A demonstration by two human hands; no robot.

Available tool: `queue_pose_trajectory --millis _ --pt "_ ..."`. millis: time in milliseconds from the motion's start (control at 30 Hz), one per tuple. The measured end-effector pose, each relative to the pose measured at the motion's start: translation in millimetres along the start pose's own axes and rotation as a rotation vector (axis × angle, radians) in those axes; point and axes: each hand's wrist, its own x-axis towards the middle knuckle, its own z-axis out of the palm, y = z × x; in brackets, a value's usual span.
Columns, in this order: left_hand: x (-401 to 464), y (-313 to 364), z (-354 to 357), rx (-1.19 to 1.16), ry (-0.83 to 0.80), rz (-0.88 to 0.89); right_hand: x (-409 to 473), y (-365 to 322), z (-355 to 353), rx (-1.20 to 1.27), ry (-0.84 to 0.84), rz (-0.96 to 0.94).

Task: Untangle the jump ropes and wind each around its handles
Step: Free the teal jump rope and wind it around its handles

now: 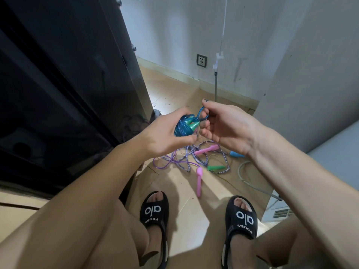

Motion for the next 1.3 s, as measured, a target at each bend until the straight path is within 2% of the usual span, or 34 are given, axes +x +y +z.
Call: queue_pose_trajectory --millis 133,233,300,367,433,567,667,733,900,1000,1133,1233,1300 --pt "-4 7 -4 0.023 -0.225 -0.008 5 2 -2 -0.114 -0.015 0.043" --pt "-6 6 -2 0.033 -0.33 -0.044 11 7 -2 -0.352 0.006 0.0" --pt "-7 1 3 0.071 -0.357 -0.051 16 13 -1 -0.582 0.026 -0.061" --pt "-5 -5 7 0.107 -0.31 -0.051 21 17 1 -0.663 0.067 -0.131" --pt "-5 -9 7 0.073 -0.237 -0.042 24 17 1 -0.587 0.043 -0.138" --pt "-2 -20 -6 -0.051 -0.101 -0.017 23 16 -1 -0.307 -0.128 -0.132" --pt "7 -23 -6 -0.097 0.012 -0.014 25 10 -2 -0.152 -0.081 -0.143" --pt "13 -23 -2 -0.143 0.018 -0.028 30 8 -2 -0.088 -0.048 -0.127" --pt "31 -28 9 -0.151 -0.034 -0.028 49 10 -3 -0.139 0.044 -0.157" --pt "50 -36 13 -0.148 -0.054 0.005 67 10 -8 -0.253 0.088 -0.182" --pt "87 -58 13 -0.138 -0.032 0.002 107 9 -20 -0.314 0.171 -0.147" --pt "127 -69 -7 -0.06 -0.009 0.028 143 7 -21 -0.321 0.269 -0.169" --pt "156 -68 -28 0.02 -0.062 0.044 161 -5 -19 -0.338 0.295 -0.204"
